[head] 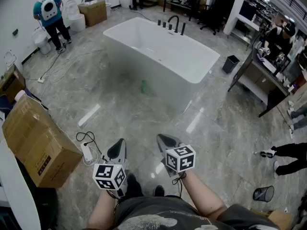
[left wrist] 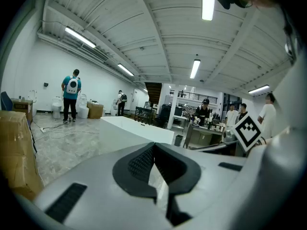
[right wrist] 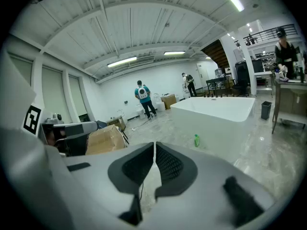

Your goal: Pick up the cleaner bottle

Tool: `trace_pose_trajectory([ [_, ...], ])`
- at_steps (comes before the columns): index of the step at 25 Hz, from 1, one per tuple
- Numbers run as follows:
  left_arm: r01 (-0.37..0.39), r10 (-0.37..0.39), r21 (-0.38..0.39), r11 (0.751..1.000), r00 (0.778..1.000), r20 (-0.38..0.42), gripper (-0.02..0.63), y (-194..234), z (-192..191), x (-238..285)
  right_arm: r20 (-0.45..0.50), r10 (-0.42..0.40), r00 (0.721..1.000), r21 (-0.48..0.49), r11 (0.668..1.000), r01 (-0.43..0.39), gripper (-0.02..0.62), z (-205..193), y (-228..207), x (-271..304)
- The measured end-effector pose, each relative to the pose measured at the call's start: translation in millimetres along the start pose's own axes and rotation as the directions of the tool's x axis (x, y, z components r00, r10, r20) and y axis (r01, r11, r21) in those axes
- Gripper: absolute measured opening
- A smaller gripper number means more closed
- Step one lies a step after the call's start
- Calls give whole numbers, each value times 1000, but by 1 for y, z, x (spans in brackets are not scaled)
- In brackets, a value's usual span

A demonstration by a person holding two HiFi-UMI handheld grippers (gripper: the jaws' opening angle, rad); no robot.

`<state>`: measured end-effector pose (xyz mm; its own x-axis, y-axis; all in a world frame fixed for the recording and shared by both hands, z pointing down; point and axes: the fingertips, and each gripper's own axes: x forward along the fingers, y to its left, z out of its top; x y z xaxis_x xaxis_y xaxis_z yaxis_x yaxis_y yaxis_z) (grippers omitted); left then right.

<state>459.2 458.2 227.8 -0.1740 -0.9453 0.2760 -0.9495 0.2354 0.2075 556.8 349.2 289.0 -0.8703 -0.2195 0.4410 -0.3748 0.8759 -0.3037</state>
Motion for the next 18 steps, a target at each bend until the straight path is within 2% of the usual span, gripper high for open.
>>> trace_pose_trajectory([
  [6, -16, 15, 21, 1000, 1000, 7, 14, -1, -3, -14, 1, 3, 1000, -6, 1000, -3, 34, -8, 10, -8],
  [13, -40, 40, 3, 999, 999, 21, 14, -2, -9, -33, 2, 12, 1000, -21, 1000, -11, 31, -18, 16, -13],
  [18, -40, 41, -27, 999, 999, 25, 14, 6, -10, -39, 41, 17, 999, 83, 996, -21, 32, -19, 14, -8],
])
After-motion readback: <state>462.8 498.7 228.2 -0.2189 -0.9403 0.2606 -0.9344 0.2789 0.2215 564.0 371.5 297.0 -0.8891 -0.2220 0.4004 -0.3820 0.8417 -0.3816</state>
